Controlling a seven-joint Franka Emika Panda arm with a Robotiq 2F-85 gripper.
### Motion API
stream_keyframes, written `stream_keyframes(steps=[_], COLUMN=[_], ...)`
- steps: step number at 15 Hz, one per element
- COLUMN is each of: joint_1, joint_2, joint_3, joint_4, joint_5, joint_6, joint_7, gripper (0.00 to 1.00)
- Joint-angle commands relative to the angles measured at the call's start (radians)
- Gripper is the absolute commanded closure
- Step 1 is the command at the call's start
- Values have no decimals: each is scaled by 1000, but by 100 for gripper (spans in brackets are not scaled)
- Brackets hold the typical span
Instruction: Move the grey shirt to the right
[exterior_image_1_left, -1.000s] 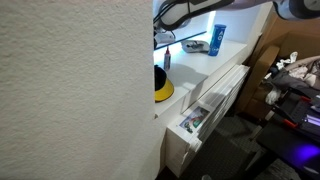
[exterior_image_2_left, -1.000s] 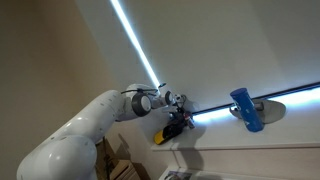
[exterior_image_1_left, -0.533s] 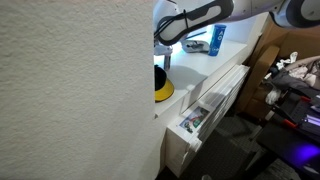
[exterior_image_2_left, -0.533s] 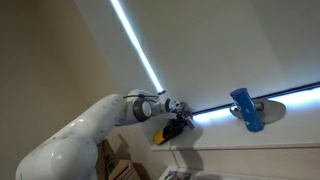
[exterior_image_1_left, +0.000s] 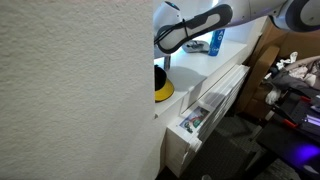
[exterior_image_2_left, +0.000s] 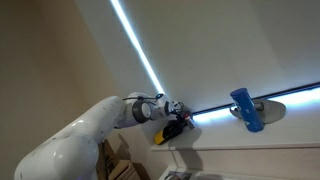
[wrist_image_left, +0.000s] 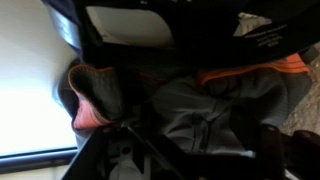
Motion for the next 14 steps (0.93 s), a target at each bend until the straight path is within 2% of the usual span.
stream_keyframes(steps=[1,8,9,10,14], joint_1=[-3,-7,-5,-1,8], joint_2=[-12,-13,-15,-44,-122], joint_3=[-19,-27,-33,-51,-68], joint_4=[-6,39,48,-8,-31], joint_5=[-3,0,-2,-9,-13], joint_6=[-1,-38,-48,-19,8], joint_7=[18,37,45,69,80], gripper=[48,97,100,100,99])
